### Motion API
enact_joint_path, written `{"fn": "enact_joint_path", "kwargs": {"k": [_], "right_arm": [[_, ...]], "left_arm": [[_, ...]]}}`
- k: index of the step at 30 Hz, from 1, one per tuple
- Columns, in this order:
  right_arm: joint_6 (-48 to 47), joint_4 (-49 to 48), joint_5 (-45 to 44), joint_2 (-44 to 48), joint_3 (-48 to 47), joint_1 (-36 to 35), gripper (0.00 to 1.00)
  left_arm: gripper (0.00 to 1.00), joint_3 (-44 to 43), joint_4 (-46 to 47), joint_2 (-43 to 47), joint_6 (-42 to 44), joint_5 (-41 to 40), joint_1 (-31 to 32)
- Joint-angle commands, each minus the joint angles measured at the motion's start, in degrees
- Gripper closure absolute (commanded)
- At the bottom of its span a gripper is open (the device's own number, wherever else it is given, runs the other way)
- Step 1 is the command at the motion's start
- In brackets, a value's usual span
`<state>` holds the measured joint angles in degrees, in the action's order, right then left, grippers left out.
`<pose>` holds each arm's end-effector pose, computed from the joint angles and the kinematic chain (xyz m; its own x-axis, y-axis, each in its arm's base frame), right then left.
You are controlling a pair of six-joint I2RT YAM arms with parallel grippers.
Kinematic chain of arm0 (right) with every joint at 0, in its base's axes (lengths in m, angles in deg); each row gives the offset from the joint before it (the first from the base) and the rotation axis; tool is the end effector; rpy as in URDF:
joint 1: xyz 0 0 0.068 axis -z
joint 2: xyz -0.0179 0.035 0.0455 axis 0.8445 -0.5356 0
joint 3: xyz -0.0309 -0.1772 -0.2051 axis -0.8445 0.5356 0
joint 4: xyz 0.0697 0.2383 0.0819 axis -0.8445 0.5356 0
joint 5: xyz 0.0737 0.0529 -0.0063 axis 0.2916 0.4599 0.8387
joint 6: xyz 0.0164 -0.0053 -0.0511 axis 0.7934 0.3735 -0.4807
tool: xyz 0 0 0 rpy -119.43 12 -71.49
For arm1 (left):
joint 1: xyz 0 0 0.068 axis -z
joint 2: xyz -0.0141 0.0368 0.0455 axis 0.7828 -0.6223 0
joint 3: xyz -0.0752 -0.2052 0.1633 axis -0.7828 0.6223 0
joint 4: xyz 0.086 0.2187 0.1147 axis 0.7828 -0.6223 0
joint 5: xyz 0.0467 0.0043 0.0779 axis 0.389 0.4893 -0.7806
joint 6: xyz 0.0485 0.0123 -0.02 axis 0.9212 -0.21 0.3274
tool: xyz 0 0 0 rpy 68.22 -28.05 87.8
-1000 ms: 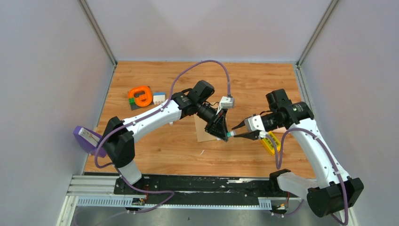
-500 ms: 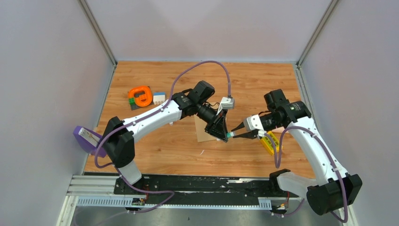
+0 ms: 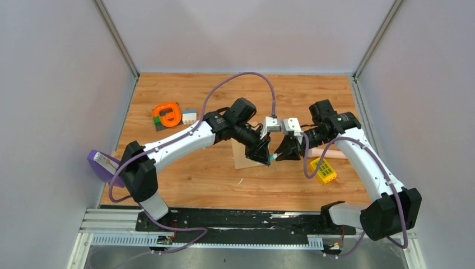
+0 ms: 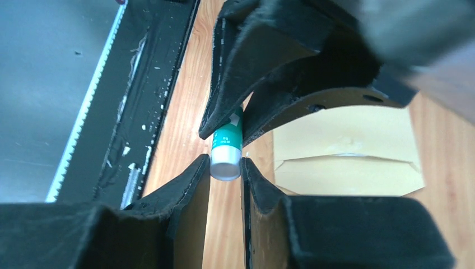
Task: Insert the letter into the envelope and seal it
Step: Unscrew the solid glue.
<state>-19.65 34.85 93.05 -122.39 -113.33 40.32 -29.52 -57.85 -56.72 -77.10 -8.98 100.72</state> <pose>0.1857 0.0915 0.3203 0.1376 -0.3914 -0.9099 -0.9743 -0.2187 -0.0533 0.2161 -0.2917 0.3056 -0.3451 0.5461 -0.7633 0.8953 -0.0527 -0.4424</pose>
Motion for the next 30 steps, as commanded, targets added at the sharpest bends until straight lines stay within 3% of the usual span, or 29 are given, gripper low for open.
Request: {"fn": "enact_joint_path", "kwargs": {"k": [1,12,21,26,30], "right_arm": [[16.7,1.8,6.8,-1.5,-0.8,-0.9,0.96],[32.0,0.9,13.9,-8.1,-2.8,0.0,0.98],[46.1,0.6,13.9,-16.3,-6.0,0.9,0.95],[51.9,0.8,13.8,-19.8,-7.8,1.0,0.87],[54.2,0.9,15.0,-21.1,-8.4,1.3,0.74]], "left_arm": [[1.00,-0.7,6.0,2.3,0.8,-8.1,-0.7],[1.00,-1.1,6.5,3.7,1.0,-15.3,-0.7],[1.00,-1.9,6.2,4.4,2.1,-20.2,-0.7],[1.00,-1.5,6.8,4.7,2.7,-24.1,-0.4],[1.00,-1.4,7.3,4.5,3.2,-28.3,0.0]]}}
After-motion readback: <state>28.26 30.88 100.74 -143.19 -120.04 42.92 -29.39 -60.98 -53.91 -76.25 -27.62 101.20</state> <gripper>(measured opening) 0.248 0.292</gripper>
